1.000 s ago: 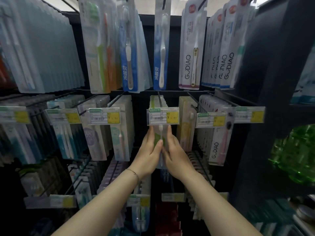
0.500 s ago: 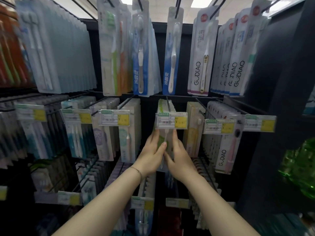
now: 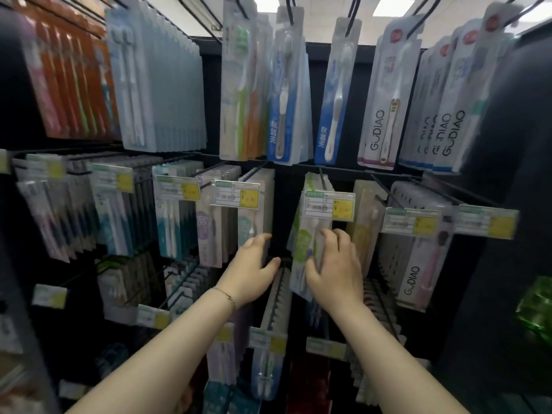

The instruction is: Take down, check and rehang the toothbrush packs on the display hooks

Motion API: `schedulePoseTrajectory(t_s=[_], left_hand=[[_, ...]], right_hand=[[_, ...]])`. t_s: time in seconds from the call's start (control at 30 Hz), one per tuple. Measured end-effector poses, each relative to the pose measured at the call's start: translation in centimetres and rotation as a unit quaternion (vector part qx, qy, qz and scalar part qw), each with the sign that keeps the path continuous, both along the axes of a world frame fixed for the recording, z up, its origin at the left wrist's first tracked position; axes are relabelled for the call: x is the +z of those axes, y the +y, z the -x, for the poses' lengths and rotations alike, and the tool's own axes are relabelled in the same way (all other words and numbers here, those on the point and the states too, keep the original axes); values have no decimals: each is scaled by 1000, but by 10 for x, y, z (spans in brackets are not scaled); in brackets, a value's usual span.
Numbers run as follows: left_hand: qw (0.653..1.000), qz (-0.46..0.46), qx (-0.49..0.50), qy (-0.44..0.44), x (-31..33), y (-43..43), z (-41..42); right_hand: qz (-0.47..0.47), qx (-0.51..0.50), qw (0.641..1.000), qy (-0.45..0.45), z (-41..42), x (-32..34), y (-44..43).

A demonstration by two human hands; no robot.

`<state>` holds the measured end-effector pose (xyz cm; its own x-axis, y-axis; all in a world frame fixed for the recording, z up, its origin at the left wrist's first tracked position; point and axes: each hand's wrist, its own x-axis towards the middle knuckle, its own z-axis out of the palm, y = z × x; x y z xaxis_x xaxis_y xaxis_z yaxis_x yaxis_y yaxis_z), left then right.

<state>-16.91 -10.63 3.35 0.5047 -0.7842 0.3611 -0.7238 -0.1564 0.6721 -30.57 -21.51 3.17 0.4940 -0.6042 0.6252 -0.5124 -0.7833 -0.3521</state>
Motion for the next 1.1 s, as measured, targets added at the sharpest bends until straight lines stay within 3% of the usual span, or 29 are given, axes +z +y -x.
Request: schedulePoseTrajectory(t_s=[0.3, 0.6, 1.1], left_hand=[[994, -56, 38, -81, -6, 33, -39], [986, -89, 25, -139, -2, 78, -94], [972, -126, -5, -198, -8, 133, -157]], right_hand=[[59, 12, 997, 38, -26, -2, 33], [-2, -3, 990, 142, -81, -6, 83], [-49, -43, 984, 164, -131, -12, 143]])
